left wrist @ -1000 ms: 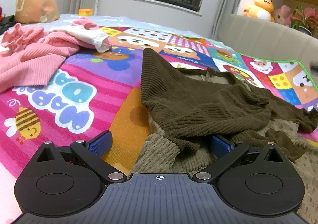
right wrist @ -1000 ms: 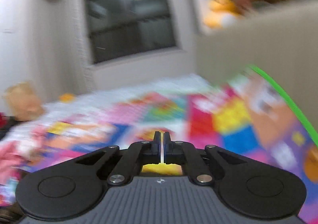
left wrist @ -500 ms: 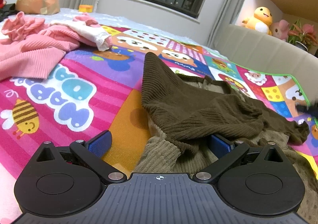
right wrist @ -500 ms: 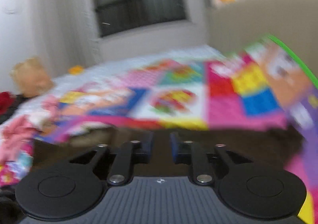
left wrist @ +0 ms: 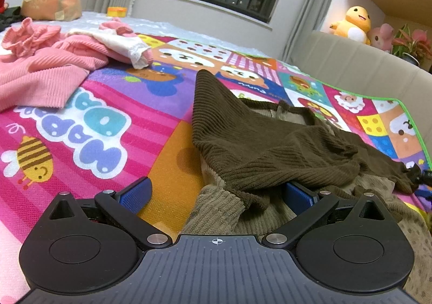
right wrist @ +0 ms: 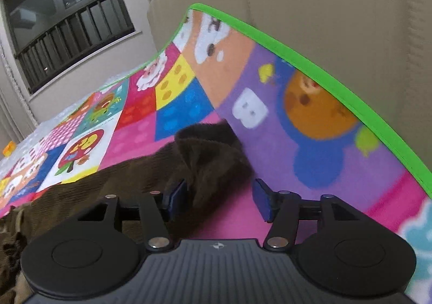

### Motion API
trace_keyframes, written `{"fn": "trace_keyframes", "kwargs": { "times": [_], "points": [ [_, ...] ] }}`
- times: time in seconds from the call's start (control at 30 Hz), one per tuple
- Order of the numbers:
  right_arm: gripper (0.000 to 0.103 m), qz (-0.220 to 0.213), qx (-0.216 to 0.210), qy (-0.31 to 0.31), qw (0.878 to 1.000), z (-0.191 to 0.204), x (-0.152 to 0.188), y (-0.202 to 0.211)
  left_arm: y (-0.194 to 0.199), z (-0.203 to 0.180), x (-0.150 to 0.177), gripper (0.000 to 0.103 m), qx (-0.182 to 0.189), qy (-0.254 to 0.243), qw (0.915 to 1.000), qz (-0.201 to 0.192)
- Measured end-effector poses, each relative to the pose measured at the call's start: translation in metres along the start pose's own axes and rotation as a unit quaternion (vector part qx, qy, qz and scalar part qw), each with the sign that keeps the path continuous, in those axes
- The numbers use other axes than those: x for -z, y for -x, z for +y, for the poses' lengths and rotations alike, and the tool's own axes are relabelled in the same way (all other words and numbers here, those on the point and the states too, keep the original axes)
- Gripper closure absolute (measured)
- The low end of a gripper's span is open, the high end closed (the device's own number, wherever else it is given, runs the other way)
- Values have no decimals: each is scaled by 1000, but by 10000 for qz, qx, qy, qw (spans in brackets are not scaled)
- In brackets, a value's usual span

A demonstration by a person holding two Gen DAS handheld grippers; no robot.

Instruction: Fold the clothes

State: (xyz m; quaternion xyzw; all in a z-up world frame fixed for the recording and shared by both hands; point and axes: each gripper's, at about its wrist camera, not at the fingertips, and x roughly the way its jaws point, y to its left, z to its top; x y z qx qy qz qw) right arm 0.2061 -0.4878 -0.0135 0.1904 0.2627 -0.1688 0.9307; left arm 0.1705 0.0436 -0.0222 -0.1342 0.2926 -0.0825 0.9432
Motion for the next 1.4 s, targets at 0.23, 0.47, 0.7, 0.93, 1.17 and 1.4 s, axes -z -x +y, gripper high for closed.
{"fn": "trace_keyframes", "kwargs": {
  "times": [0.23, 0.47, 0.7, 0.93, 1.17, 1.4],
  "points": [
    [93, -379, -651, 964, 9925, 73, -25, 12, 0, -1, 1, 0, -9, -9, 10000, 0],
    [93, -1231, -2716, 1748, 9384, 206, -52, 114, 2, 1, 1, 0, 49, 65, 10000, -35],
    [93, -907, -3485, 2856, 8881, 311, 1, 139, 5, 8, 1, 0, 216, 275, 9993, -108],
    [89, -125, -3512, 3472, 8695, 356, 61, 122, 8, 12, 1, 0, 342, 424, 9984, -158],
    [30, 299, -4115, 3596, 8369, 338, 67, 141, 14, 16, -1, 0, 471, 543, 9974, -103],
    [6, -318, -3007, 3405, 8903, 249, 49, 124, 40, 9, -15, 0, 1253, 575, 9904, 30]
  ]
}}
